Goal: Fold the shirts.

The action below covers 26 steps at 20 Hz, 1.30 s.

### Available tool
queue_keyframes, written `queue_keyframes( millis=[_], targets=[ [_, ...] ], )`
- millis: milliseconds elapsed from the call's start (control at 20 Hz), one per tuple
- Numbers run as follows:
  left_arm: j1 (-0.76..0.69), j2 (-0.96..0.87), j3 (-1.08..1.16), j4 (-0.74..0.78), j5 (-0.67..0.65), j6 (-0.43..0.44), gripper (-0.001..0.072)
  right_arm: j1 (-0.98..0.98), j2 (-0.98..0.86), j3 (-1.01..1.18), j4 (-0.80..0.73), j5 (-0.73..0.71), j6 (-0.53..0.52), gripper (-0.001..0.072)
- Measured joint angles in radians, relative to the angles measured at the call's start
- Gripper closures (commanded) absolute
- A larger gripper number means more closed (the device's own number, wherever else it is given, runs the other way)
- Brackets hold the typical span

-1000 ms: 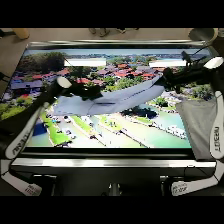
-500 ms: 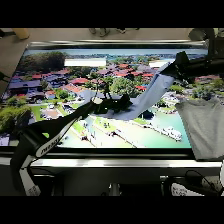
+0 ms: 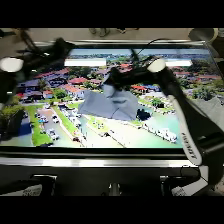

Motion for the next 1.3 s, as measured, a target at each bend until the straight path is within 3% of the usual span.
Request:
queue_keyframes(
  millis=[50, 300, 450, 700, 950, 1050, 1100, 1150, 1300],
  targets=[
    [0.043, 0.054, 0.0, 0.017, -0.024, 0.002, 0.0677, 0.044, -0.05, 0.0, 0.042, -0.046, -0.006, 0.0034],
    [0.156, 0.22, 0.0, 0.117, -0.186, 0.006, 0.0676, 0.075, -0.153, 0.0, 0.124, -0.07, -0.05, 0.0036],
    [0.175, 0.25, -0.015, 0.185, -0.278, 0.007, 0.0676, -0.039, -0.092, 0.002, -0.02, 0.032, -0.035, 0.0036],
    [0.179, 0.265, -0.091, 0.248, -0.335, 0.007, 0.0676, -0.26, -0.029, -0.069, -0.456, 0.286, 0.061, 0.0039],
    [0.142, 0.268, -0.138, 0.264, -0.355, 0.003, 0.0676, -0.291, -0.079, -0.206, -0.41, 0.245, 0.04, 0.0048],
    [0.13, 0.269, -0.143, 0.264, -0.357, 0.0, 0.0676, -0.272, -0.113, -0.226, -0.383, 0.19, 0.032, 0.0182],
    [0.126, 0.269, -0.146, 0.266, -0.357, -0.001, 0.0676, -0.261, -0.124, -0.232, -0.357, 0.167, 0.029, 0.0404],
    [0.124, 0.269, -0.146, 0.266, -0.358, -0.001, 0.0676, -0.25, -0.135, -0.237, -0.335, 0.138, 0.022, 0.068],
    [0.12, 0.269, -0.149, 0.267, -0.358, -0.003, 0.0676, -0.25, -0.141, -0.217, -0.272, 0.1, -0.015, 0.0691]
  ],
)
